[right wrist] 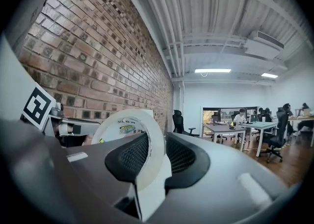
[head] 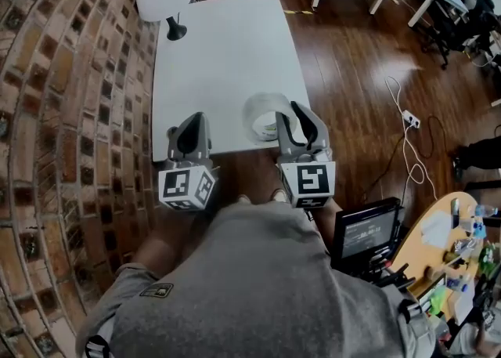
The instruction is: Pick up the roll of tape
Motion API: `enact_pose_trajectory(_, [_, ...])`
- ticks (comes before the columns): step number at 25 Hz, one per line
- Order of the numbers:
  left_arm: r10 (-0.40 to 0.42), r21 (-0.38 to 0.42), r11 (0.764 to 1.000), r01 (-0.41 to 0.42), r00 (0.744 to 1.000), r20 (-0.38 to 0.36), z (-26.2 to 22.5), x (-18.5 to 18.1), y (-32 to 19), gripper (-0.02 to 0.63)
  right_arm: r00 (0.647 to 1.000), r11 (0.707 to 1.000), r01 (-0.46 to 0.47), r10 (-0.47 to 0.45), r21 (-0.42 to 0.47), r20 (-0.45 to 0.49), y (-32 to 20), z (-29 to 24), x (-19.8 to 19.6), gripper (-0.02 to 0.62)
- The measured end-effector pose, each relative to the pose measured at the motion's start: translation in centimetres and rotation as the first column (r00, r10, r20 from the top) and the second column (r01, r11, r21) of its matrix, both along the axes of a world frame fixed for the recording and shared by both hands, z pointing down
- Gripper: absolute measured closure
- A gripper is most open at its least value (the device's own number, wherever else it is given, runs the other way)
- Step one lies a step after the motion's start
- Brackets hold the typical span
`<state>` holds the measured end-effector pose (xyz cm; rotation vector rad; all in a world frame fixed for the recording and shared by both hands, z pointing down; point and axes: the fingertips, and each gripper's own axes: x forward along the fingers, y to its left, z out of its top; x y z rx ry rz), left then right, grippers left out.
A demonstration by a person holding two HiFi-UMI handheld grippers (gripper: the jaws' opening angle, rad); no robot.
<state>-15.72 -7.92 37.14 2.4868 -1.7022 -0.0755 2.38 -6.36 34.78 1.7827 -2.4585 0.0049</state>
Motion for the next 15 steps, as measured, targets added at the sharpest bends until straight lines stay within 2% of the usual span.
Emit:
enact_pose_trajectory(7, [-0.044, -0.017, 0.999, 0.044, 0.999, 0.009, -0.1, 0.3, 0.8, 0.603, 0.999, 0.999, 0.037, -0.038, 0.007, 0.018, -0.3, 0.2, 0.2, 0.477])
enact_pose_trajectory(15, [-0.051, -0.022, 0.998, 0.051, 0.999, 0.010, 0.1, 1.2, 1.3, 0.603, 0.999, 0.999, 0.041, -0.041, 0.000, 0.015, -0.1, 0.7, 1.0, 0.479])
